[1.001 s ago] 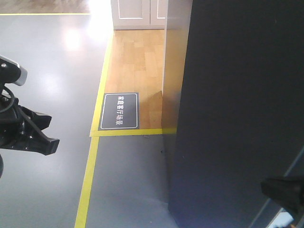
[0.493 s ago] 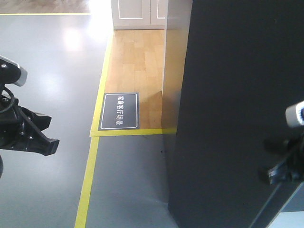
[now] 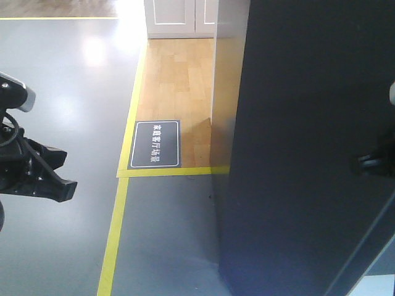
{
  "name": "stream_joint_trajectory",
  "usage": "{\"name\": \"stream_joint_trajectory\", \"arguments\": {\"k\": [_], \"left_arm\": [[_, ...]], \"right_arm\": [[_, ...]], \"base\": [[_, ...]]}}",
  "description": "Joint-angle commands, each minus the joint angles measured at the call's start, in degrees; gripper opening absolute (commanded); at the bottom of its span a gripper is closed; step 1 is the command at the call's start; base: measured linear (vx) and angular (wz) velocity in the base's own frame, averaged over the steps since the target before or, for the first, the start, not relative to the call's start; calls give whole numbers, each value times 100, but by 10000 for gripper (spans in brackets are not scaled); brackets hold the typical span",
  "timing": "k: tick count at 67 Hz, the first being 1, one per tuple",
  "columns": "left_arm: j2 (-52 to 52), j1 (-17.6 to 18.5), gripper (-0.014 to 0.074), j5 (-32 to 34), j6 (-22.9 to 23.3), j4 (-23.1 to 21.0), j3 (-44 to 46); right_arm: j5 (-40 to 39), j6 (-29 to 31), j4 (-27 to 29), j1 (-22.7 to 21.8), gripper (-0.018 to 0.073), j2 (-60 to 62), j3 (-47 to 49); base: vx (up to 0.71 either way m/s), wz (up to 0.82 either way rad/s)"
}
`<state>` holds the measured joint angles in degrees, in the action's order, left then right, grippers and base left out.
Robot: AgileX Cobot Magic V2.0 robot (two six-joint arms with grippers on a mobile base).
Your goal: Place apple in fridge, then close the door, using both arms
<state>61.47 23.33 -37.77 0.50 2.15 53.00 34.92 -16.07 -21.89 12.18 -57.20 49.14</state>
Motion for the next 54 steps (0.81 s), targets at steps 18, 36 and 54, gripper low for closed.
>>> {"name": "stream_joint_trajectory", "arguments": {"k": [18,36,54], "left_arm": [[-107,-15,-6,327,67,0,144],[-107,-15,-6,327,67,0,144],[-107,-15,-6,327,67,0,144]], "right_arm": [[-449,76,-339,-1283,-3,-528,661],[-710,632,464,-1779,-3,-1260,1401],[-1324,1680,1913,-2234,-3,-1969,2033]], "base": [[0,0],[0,0],[0,0]]}}
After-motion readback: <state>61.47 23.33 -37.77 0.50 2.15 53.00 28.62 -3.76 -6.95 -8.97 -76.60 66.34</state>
